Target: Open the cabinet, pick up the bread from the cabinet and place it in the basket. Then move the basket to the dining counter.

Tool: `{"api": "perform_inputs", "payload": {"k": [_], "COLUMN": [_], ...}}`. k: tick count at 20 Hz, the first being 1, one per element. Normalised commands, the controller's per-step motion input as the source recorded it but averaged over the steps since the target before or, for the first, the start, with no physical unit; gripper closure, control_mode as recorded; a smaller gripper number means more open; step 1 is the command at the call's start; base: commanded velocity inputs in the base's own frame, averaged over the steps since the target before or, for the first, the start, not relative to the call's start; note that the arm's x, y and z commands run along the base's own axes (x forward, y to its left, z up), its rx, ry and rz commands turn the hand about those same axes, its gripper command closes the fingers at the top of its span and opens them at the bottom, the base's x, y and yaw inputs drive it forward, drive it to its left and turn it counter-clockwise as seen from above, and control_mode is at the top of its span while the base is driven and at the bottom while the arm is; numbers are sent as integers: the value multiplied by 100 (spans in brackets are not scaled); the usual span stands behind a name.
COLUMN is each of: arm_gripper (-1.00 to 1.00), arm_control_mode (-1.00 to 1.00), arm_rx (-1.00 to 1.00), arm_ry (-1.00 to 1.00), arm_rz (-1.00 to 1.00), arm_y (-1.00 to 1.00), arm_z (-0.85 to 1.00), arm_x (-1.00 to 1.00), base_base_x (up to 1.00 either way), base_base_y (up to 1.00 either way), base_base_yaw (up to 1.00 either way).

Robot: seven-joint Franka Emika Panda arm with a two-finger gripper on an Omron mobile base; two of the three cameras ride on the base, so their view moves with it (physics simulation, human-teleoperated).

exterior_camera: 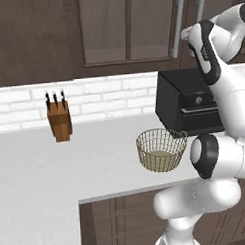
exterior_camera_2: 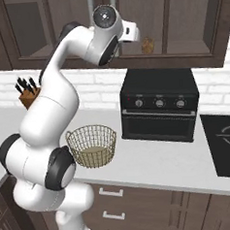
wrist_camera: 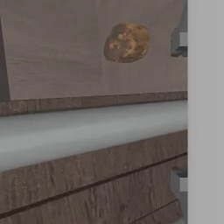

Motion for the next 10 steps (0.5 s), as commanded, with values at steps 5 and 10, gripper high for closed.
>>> {"api": "perform_inputs", "payload": {"k": [5,10], "arm_gripper": [-100,100], "arm_control_mode": [-100,-100], "arm_rx": [0,0], "arm_ry": [0,0], "arm_rz": [3,3], "arm_y": [0,0], "arm_z": [0,0], "arm_x": [29,23], "base_base_x": [0,0], "base_base_y": [0,0], "base_base_yaw": [0,0]}}
